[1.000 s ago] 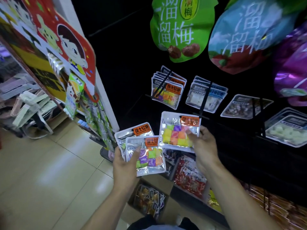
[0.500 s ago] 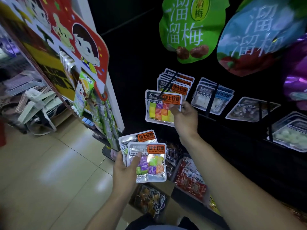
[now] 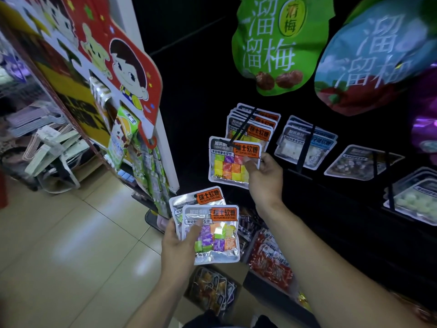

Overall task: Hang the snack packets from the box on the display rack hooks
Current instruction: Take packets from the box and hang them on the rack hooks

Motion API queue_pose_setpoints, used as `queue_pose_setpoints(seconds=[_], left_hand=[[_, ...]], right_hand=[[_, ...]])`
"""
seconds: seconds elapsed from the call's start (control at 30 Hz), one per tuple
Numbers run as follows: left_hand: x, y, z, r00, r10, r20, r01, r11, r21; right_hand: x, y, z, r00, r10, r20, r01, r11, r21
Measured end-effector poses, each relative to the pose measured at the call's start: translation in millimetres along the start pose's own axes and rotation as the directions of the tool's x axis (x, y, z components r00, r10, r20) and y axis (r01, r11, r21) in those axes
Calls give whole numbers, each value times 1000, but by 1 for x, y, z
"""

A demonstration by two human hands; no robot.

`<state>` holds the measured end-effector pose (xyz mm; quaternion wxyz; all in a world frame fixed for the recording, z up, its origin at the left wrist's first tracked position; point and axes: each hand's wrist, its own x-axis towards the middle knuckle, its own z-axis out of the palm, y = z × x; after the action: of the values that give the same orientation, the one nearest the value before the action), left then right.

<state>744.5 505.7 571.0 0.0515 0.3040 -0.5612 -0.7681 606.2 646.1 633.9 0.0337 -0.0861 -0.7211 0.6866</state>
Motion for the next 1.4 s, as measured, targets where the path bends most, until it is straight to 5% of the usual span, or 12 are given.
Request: queue_pose_setpoints(seconds=[0.77, 0.87, 1.1, 1.4], left_hand=[[-5, 5, 5, 1000, -19, -4, 19, 1000, -16], [-5, 4, 6, 1000, -19, -3, 19, 1000, -18], [-5, 0, 20, 1000, 18, -9, -19, 998, -60], [-7, -5, 27, 998, 61, -25, -62, 996, -58]], right_hand=[[54, 16, -4, 991, 7, -130, -23, 992, -122], [34, 18, -9, 980, 52, -192, -60, 998, -33], [-56, 34, -31, 945, 290, 152, -270, 953, -137], [-67, 42, -54, 923, 315, 223, -274, 942, -196]])
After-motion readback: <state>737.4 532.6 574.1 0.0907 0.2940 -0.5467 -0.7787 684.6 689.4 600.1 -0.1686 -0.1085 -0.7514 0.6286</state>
